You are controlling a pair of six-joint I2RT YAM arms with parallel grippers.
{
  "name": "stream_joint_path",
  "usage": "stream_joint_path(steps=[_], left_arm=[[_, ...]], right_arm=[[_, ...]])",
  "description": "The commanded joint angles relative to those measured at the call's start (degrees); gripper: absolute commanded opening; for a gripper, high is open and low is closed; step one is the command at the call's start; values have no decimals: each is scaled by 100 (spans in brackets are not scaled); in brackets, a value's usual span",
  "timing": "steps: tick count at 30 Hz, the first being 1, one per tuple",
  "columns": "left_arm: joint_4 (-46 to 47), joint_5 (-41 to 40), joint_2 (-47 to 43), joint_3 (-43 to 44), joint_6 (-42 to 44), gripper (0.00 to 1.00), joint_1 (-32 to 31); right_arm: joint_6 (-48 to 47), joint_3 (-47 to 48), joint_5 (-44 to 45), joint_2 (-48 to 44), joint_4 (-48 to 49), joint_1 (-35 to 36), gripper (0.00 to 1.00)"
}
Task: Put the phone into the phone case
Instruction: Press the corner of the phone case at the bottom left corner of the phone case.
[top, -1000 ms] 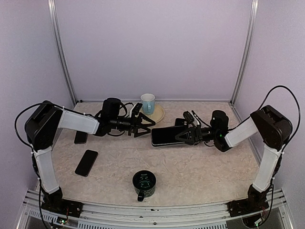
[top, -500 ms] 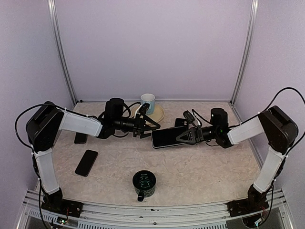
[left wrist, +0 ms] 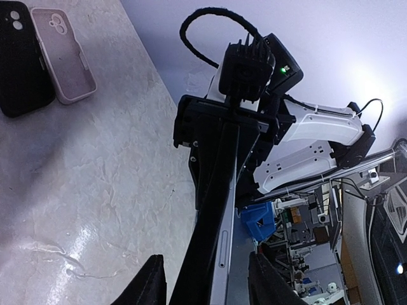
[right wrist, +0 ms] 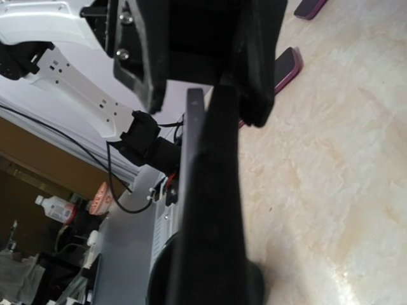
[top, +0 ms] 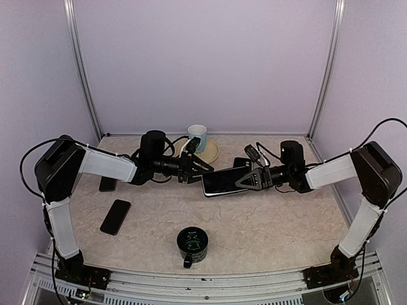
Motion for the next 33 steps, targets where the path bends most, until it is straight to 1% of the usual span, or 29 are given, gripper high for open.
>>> stream_joint_path(steps=[1,6,9,15,18,21,22,23,29,31,33], left_arm=[[275,260,3,0,-8,41,-111],[272,262,11,17,-11,36,-120],[277,272,13,15,-17,30,-120],[258,288,11,37,-17,21,-128],[188,272,-2,68,41,14,-128],[6,219,-36,124,171,8,-128],[-64,196,-41,142,230,6,-124],[-132,157,-54,153,278,1,-121],[-843,-292,-227,292,790,0,-111],[-879,-371,-276,304,819,3,-111],[-962,-495,-332,312,893,3,-111]], right_arm=[[-488,267,434,-238,-555,-49,0],[-738,378,729,-221,-1015,-49,0],[-818,421,847,-174,-1203,-58,0],[-938,524,1137,-143,-1521,-67,0],[-1114,663,1454,-136,-1972,-76,0],[-1163,715,1591,-130,-2106,-96,0],[-1150,717,1620,-135,-2130,-106,0],[-1133,729,1670,-131,-2163,-117,0],[-1123,769,1965,-173,-2343,-150,0],[-1117,784,2056,-194,-2389,-155,0],[-1109,822,2237,-210,-2527,-163,0]])
